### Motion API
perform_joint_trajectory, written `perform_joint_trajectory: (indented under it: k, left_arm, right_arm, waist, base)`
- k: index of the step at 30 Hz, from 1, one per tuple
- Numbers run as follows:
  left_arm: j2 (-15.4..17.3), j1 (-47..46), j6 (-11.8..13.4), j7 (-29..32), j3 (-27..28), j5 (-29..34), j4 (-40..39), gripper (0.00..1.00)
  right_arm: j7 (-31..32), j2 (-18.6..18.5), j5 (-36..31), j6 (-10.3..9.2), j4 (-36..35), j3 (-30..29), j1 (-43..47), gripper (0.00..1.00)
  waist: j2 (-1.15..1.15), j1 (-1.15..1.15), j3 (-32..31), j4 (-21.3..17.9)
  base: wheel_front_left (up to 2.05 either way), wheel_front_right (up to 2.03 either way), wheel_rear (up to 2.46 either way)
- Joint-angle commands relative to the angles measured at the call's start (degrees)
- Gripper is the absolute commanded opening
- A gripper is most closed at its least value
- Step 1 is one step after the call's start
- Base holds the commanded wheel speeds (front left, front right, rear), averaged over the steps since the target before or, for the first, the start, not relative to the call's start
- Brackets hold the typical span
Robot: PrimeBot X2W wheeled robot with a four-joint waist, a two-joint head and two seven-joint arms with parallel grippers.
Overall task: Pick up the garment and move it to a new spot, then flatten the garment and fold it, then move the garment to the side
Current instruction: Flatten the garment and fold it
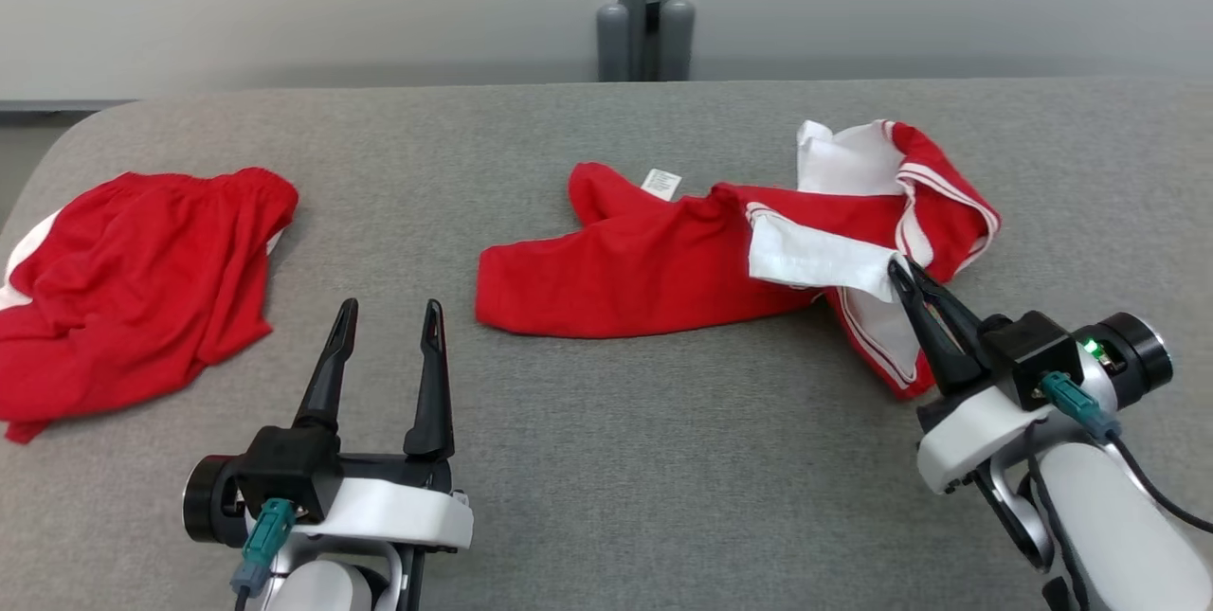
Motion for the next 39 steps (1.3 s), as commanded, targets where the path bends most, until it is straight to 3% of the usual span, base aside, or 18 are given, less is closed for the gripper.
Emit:
perform_joint_trajectory:
  k: [1,13,23,24,25,26,33,39]
  left_arm:
    - [0.22,-0.16,-0.24,-0.05,0.31,0.18,0.02,1.00]
    - [0.21,-0.17,-0.74,-0.04,1.64,0.83,0.23,1.00]
    - [0.21,0.68,-0.99,-0.05,1.53,0.69,0.79,1.00]
    - [0.21,0.82,-1.09,-0.05,1.60,0.78,0.87,1.00]
    - [0.21,0.97,-1.15,-0.05,1.71,0.88,0.92,1.00]
    - [0.21,1.05,-1.15,-0.04,1.80,0.98,0.99,1.00]
    - [0.21,1.64,-1.26,-0.05,1.97,1.26,1.37,1.00]
    - [0.21,2.11,-1.41,-0.04,2.05,1.34,1.56,1.00]
  right_arm:
    - [0.00,-0.73,0.38,0.01,-0.79,0.14,0.74,0.00]
    - [3.47,-8.86,3.46,0.01,-6.38,-0.43,6.57,0.00]
    - [6.64,-11.52,7.77,0.00,-5.52,-1.60,12.50,0.00]
    - [7.05,-11.55,8.31,0.01,-5.68,-1.56,12.92,0.07]
    - [7.48,-11.58,8.97,0.00,-5.74,-1.77,13.30,0.67]
    - [8.16,-11.39,9.72,0.01,-5.58,-1.81,13.94,1.00]
    - [10.96,-11.93,11.43,0.01,-5.90,-1.41,14.56,1.00]
    - [7.70,-9.60,9.57,0.01,-8.41,-6.50,12.72,1.00]
  waist:
    - [0.00,0.00,-0.93,-2.60]
    - [0.00,0.00,-1.85,-8.22]
    - [0.00,0.00,-3.11,-8.88]
    - [0.00,0.00,-3.22,-8.87]
    - [0.00,0.00,-3.35,-8.88]
    - [0.00,0.00,-3.49,-8.88]
    - [0.00,0.00,-4.10,-8.87]
    - [0.00,0.00,-4.67,-8.89]
  base:
    - [0.00,0.00,0.00]
    - [0.00,0.00,0.00]
    - [0.00,0.00,0.00]
    - [0.00,0.00,0.00]
    - [0.00,0.00,0.00]
    - [0.00,0.00,0.00]
    - [0.00,0.00,0.00]
    - [0.00,0.00,0.00]
